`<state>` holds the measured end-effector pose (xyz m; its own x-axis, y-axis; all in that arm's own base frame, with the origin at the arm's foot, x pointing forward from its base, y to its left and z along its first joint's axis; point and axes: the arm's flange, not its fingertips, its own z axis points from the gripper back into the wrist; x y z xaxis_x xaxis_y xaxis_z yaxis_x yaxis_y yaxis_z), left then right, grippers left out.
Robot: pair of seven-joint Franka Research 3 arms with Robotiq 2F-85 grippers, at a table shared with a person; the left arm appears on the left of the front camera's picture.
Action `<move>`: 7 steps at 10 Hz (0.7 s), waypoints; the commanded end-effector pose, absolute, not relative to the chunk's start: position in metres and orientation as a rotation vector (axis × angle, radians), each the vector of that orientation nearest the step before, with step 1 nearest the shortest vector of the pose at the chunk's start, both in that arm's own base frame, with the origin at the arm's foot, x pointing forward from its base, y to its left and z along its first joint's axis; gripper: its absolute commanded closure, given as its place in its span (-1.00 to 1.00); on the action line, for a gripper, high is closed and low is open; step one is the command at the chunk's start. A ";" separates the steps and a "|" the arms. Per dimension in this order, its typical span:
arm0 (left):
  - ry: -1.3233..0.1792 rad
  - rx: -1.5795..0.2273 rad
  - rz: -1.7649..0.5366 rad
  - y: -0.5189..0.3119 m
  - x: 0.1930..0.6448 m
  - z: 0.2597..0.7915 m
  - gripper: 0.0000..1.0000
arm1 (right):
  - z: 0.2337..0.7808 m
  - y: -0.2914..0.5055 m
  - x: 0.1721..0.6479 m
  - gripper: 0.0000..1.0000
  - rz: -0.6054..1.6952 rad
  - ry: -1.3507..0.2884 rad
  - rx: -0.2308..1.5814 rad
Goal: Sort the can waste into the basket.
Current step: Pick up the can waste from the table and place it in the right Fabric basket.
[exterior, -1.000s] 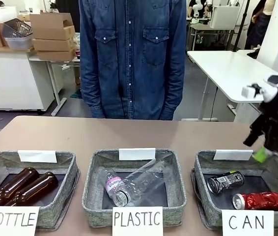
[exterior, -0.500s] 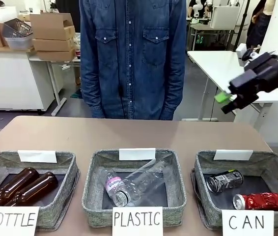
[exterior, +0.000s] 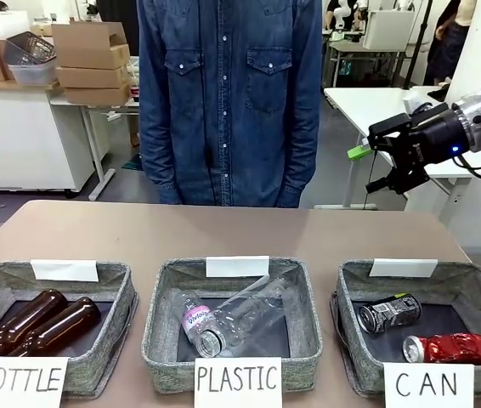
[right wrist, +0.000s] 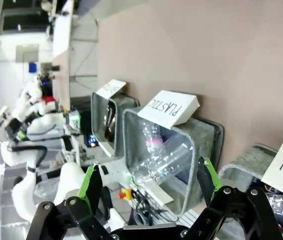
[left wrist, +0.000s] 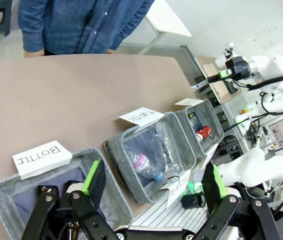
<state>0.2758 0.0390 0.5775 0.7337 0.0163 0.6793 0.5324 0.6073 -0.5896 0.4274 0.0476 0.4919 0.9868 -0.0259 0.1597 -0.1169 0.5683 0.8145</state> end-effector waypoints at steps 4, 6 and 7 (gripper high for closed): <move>-0.714 -0.900 -0.342 0.039 0.277 0.578 -1.00 | 0.496 0.044 0.425 -1.00 0.125 -0.170 0.949; -0.714 -0.900 -0.342 0.039 0.277 0.578 -1.00 | 0.496 0.044 0.425 -1.00 0.125 -0.170 0.949; -0.714 -0.900 -0.342 0.039 0.277 0.578 -1.00 | 0.496 0.044 0.425 -1.00 0.125 -0.170 0.949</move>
<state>0.2758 0.0390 0.5775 0.7337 0.0162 0.6792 0.5325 0.6072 -0.5897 0.4245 0.0453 0.4940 0.9817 0.0138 0.1901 -0.1635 0.5741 0.8023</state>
